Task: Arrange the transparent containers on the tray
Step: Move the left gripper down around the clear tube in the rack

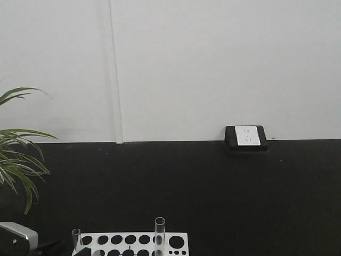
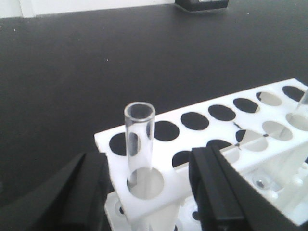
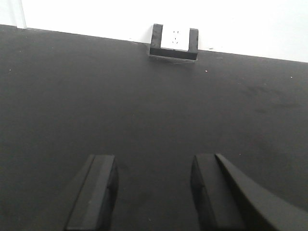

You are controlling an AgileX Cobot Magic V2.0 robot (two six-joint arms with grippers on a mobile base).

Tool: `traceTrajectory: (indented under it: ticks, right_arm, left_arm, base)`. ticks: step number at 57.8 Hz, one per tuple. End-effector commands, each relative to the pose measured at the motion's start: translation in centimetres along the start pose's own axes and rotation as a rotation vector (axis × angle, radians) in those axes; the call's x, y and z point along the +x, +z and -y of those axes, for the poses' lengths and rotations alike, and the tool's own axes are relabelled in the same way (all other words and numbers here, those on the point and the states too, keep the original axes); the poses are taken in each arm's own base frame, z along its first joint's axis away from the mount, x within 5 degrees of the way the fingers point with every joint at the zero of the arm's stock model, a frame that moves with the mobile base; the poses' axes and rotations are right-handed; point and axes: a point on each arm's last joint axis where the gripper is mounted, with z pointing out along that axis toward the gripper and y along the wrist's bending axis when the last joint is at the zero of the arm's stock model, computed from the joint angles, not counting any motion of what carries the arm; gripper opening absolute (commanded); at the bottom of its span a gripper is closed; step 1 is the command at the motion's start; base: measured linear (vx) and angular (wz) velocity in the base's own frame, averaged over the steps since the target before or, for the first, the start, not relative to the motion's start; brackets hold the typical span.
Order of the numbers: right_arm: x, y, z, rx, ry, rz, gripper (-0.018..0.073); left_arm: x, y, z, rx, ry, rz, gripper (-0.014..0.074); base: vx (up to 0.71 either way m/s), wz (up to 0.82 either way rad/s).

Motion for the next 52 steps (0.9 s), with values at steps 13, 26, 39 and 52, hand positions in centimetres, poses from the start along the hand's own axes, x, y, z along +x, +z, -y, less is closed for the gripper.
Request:
traceTrajectory:
  ticks: [13, 26, 39, 52]
  right_arm:
    - [-2.0, -0.1, 0.1, -0.001, -0.011, 0.114, 0.0433]
    - [-2.0, -0.1, 0.1, -0.001, -0.011, 0.114, 0.0433]
    - [-2.0, -0.1, 0.1, -0.001, -0.011, 0.114, 0.0433]
    - [-2.0, -0.1, 0.1, -0.001, -0.011, 0.114, 0.0433]
  left_arm:
    - [-3.3, 2.1, 0.1, 0.034, 0.006, 0.176, 0.0497]
    - [-3.1, 3.1, -0.1, 0.028, 0.006, 0.146, 0.0497]
    - [-2.7, 3.1, 0.0, 0.039, -0.008, 0.106, 0.0496]
    - [-2.7, 3.1, 0.0, 0.038, -0.031, 0.100, 0.0470]
  base:
    - [0.00, 0.00]
    - [0.00, 0.00]
    - [0.00, 0.00]
    - [0.00, 0.00]
